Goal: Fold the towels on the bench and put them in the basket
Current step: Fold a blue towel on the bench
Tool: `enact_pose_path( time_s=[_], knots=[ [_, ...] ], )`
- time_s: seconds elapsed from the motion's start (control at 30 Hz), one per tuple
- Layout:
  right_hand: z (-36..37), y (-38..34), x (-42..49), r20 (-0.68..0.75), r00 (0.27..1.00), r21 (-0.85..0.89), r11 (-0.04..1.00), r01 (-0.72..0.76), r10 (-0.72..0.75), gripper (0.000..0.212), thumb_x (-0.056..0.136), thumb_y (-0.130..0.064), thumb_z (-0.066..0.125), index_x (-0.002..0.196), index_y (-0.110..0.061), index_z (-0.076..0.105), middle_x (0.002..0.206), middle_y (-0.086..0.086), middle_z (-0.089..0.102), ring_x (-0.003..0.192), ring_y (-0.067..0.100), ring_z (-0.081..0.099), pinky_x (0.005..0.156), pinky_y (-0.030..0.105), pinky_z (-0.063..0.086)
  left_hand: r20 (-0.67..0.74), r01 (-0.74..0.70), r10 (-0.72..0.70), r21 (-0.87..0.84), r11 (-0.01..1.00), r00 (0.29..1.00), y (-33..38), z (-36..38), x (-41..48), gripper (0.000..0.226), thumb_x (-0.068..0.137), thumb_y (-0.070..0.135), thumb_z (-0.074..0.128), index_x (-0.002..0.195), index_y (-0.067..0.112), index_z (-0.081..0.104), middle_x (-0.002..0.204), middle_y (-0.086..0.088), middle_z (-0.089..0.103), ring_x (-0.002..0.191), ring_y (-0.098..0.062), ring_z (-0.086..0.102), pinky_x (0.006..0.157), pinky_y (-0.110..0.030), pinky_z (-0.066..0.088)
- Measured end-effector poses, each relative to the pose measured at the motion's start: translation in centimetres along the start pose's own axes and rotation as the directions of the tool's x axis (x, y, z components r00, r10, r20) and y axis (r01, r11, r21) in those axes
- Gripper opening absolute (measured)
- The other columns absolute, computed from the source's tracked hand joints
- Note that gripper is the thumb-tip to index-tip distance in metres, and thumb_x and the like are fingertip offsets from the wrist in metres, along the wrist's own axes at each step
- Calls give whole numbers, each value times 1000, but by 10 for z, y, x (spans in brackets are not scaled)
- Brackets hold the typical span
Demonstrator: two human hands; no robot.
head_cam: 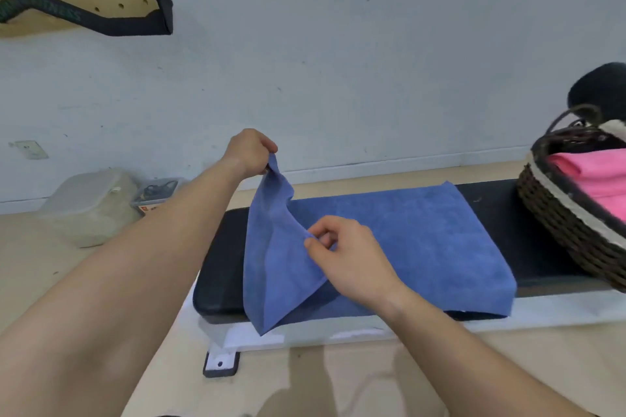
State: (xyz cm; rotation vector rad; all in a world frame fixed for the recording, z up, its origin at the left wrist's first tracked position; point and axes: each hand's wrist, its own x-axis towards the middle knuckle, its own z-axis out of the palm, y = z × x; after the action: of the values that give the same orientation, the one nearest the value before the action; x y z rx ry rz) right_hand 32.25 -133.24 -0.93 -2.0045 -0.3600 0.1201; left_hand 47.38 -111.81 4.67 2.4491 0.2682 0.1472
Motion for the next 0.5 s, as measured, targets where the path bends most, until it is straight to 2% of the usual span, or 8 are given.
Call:
enact_pose_path(
  time_s=[0.1,0.2,0.33,0.4,0.5],
  knots=[
    [-57,25,-14,-123,988,54,994,-91,97,11,91,-27,61,82,-24,66,74,6,67,66,19,61,65,41,59,18,-132,131,59,989,991,48,32,-3,36,89,-7,48,115,5,70,115,-11,69,104,-30,65,92,-35,53],
    [-100,47,-25,-164,972,82,984,-159,171,11,92,-26,63,83,-22,66,76,7,70,70,20,67,61,41,61,16,-217,216,69,974,976,91,64,-4,27,91,1,56,109,12,73,101,-4,70,92,-22,63,82,-29,49],
    [-148,72,-39,-144,962,104,970,-219,233,10,92,-26,68,86,-18,66,77,8,70,59,9,64,50,23,53,30,-333,331,78,940,943,142,102,-5,16,89,14,62,96,22,74,92,5,69,89,-15,62,79,-27,48],
    [-168,87,-45,-150,949,99,959,-265,278,10,90,-25,70,86,-17,67,72,6,69,59,11,64,51,24,53,48,-364,361,80,928,931,162,122,-4,14,88,17,62,94,24,73,91,7,69,89,-14,61,80,-27,49],
    [-192,108,-50,-210,914,18,936,-351,347,9,85,-26,72,81,-19,67,67,0,68,60,13,64,56,33,56,80,-411,405,66,909,911,185,152,0,12,88,20,64,94,26,73,83,11,65,83,-12,59,76,-25,46]
  ],
)
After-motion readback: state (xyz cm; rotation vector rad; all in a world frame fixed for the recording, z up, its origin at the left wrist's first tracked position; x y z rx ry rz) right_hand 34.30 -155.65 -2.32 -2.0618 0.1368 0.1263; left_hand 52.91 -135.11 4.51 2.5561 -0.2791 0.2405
